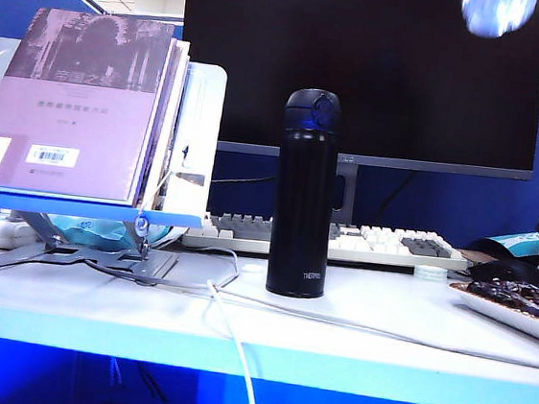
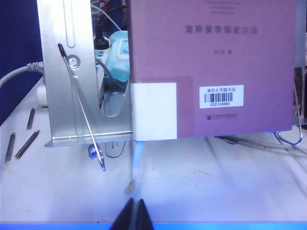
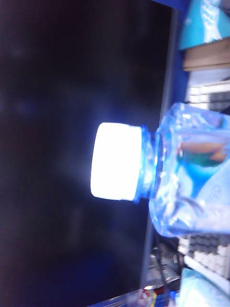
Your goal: Pick up the mineral water bottle and place it vertically to the right of the black thermos cup.
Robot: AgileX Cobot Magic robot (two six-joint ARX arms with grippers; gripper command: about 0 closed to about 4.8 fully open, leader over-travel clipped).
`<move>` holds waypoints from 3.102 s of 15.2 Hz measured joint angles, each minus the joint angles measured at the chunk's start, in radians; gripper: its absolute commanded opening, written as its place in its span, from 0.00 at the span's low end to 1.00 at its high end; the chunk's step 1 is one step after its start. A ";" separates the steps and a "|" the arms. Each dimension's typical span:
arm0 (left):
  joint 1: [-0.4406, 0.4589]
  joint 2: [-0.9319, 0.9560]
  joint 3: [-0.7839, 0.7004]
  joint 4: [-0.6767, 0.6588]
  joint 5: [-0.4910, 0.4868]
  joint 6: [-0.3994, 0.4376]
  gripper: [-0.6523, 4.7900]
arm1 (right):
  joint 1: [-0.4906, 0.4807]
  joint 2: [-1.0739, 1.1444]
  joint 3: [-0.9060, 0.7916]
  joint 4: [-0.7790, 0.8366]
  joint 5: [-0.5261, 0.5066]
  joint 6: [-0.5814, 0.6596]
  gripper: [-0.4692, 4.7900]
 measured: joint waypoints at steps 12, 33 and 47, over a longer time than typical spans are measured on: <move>0.000 0.000 0.000 0.000 0.000 0.000 0.11 | 0.000 0.122 -0.314 0.397 0.082 0.032 0.33; 0.000 0.000 0.000 0.000 0.000 0.000 0.11 | -0.005 0.790 -0.130 1.016 0.148 -0.211 0.33; 0.000 0.000 0.000 0.000 0.000 0.000 0.11 | 0.067 0.817 -0.187 0.981 0.241 -0.189 0.33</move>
